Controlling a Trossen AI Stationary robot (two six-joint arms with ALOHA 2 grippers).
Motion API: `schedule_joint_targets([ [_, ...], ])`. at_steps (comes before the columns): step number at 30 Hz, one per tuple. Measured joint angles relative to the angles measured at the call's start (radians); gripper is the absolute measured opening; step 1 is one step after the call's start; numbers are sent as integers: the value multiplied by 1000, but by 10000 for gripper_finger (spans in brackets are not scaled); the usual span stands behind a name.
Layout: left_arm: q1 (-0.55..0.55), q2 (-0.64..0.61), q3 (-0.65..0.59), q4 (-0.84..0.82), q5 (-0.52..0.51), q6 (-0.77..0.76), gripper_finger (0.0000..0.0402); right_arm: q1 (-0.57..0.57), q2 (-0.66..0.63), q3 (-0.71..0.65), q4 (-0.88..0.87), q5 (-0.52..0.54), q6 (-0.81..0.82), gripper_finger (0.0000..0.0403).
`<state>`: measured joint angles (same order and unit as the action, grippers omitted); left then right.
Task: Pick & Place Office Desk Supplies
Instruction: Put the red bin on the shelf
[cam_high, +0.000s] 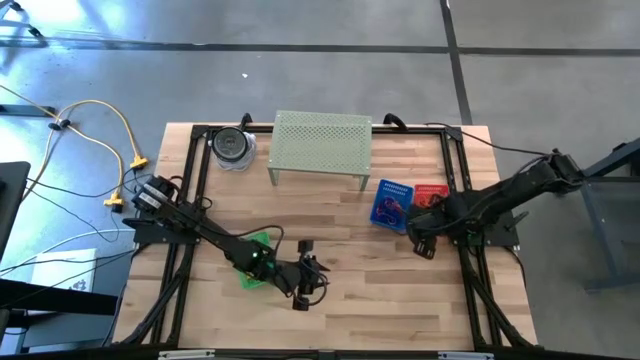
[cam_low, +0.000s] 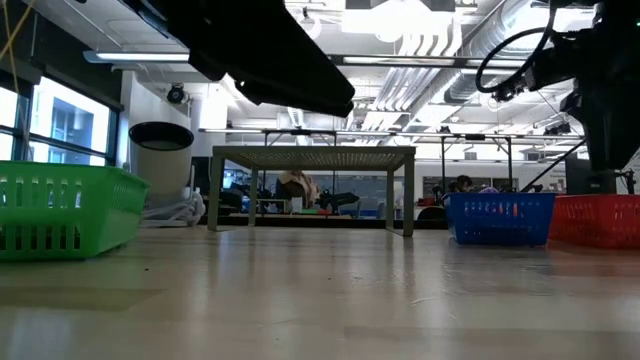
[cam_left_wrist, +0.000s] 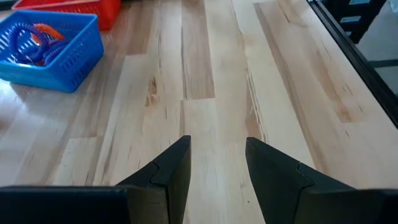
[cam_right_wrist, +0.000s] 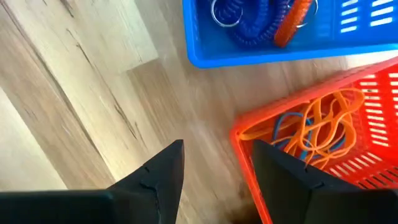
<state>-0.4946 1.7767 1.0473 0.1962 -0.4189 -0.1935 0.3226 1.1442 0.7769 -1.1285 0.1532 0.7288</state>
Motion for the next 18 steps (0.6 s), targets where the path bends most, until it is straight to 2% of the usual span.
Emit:
schedule_joint_targets([
  [7,0,0,0,-12,7,-52,147,5,1,0,-59,3,28,178],
  [12,1,0,0,-11,129,-55,147,-13,20,0,-123,-21,75,178],
  [18,0,0,0,-9,197,-55,147,-43,54,-2,-120,-67,52,178],
])
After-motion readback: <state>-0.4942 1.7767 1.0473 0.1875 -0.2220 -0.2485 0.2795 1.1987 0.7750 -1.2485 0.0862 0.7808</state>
